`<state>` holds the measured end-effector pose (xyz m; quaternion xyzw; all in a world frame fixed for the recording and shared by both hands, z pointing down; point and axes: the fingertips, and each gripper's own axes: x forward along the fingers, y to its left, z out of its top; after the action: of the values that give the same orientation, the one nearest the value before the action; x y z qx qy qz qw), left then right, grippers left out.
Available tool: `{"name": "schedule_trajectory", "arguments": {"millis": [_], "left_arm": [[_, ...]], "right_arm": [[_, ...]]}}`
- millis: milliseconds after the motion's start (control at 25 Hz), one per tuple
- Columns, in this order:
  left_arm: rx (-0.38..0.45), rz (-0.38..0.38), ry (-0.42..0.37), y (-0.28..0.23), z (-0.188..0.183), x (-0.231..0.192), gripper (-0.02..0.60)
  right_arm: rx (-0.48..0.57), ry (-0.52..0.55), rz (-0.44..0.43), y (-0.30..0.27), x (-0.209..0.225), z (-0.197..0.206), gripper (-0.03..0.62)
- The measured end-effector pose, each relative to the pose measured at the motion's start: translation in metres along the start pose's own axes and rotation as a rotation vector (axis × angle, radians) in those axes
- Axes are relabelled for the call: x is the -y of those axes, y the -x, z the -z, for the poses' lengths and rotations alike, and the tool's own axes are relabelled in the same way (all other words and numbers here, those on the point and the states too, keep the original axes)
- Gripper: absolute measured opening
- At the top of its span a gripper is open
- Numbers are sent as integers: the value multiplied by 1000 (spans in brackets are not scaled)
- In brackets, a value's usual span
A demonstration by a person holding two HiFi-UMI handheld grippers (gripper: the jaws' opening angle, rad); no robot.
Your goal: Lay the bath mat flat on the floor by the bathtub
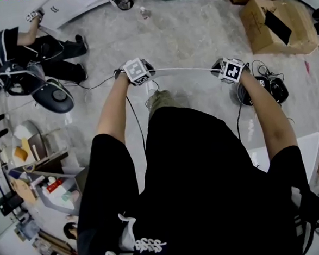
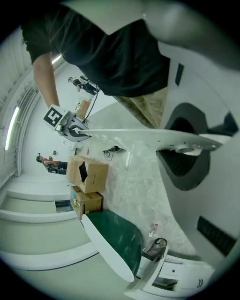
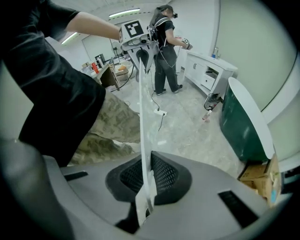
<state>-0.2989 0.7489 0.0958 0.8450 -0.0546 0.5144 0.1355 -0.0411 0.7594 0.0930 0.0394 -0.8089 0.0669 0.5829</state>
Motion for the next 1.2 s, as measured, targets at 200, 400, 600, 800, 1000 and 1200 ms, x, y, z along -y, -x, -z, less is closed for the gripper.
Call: {"name": "schedule_trajectory", "arguments": {"millis": [200,400,600,800,1000,1200], "left_arm": [[26,29,-3,-7,-21,0,29],[35,71,-64,-18,-34,-12,29],[56,103,-99,-39,-60,-49,28],[105,79,-120,-46,-97,-99,28],[142,75,-108,-45,-109,-141,28],[166,67,-71,-40,-123,-192,26]], "right_arm": [[9,-53,23,8,3,21,28],[21,-99,32,6,8,33,28],[12,-152,51,8,42,53,28],[1,-181,55,13,94,67,28],[-25,-192,55,19,138,56,28],[-64,-187,54,28,201,47,28]]}}
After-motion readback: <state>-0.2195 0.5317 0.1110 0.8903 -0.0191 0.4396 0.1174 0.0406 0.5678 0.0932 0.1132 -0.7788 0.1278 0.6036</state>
